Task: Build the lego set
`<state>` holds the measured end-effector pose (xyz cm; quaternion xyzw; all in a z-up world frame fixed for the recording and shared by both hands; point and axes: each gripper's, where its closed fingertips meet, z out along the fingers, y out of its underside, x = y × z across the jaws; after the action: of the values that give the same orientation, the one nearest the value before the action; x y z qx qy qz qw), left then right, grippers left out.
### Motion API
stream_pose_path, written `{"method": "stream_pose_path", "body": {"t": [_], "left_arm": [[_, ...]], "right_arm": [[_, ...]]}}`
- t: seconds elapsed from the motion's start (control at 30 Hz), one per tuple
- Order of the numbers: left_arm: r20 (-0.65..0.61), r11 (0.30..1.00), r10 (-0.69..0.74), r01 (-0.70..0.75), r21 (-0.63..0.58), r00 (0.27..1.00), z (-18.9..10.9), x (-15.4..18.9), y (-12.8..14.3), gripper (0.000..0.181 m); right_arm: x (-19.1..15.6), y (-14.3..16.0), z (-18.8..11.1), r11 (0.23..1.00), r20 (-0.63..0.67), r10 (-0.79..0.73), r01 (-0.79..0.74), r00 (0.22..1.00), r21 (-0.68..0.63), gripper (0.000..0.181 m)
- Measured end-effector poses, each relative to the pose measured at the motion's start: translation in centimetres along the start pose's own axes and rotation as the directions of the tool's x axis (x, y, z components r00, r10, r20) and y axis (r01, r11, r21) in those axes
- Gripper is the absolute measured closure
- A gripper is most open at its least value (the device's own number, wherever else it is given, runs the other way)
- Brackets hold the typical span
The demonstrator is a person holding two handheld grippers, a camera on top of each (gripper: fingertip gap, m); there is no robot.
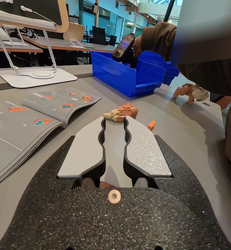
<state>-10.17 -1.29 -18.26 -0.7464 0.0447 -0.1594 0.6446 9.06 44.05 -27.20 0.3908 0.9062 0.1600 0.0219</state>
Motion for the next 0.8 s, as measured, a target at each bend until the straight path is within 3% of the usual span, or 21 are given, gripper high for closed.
{"method": "stream_pose_path", "body": {"t": [0.33,0.47,0.6,0.8], "left_arm": [[-0.002,1.000,0.002,-0.002,-0.002,1.000,0.0,0.0,0.0,0.156],[-0.003,1.000,0.007,-0.007,-0.004,1.000,0.0,0.1,0.0,0.156],[0.000,1.000,0.010,-0.010,-0.003,1.000,0.0,0.1,0.0,0.156],[0.001,1.000,0.020,-0.020,-0.006,1.000,0.0,0.2,0.1,0.156]], "right_arm": [[0.3,-0.1,0.1,1.000,0.049,0.022,-0.023,0.999,0.013,0.150],[-0.2,-0.1,0.2,0.999,0.110,0.048,-0.050,0.993,0.015,0.164],[-0.1,-0.1,0.1,0.998,0.090,0.062,-0.063,0.994,0.013,0.164],[-1.0,-0.7,-3.3,0.986,0.000,0.096,-0.096,0.995,0.138,0.164]]}}
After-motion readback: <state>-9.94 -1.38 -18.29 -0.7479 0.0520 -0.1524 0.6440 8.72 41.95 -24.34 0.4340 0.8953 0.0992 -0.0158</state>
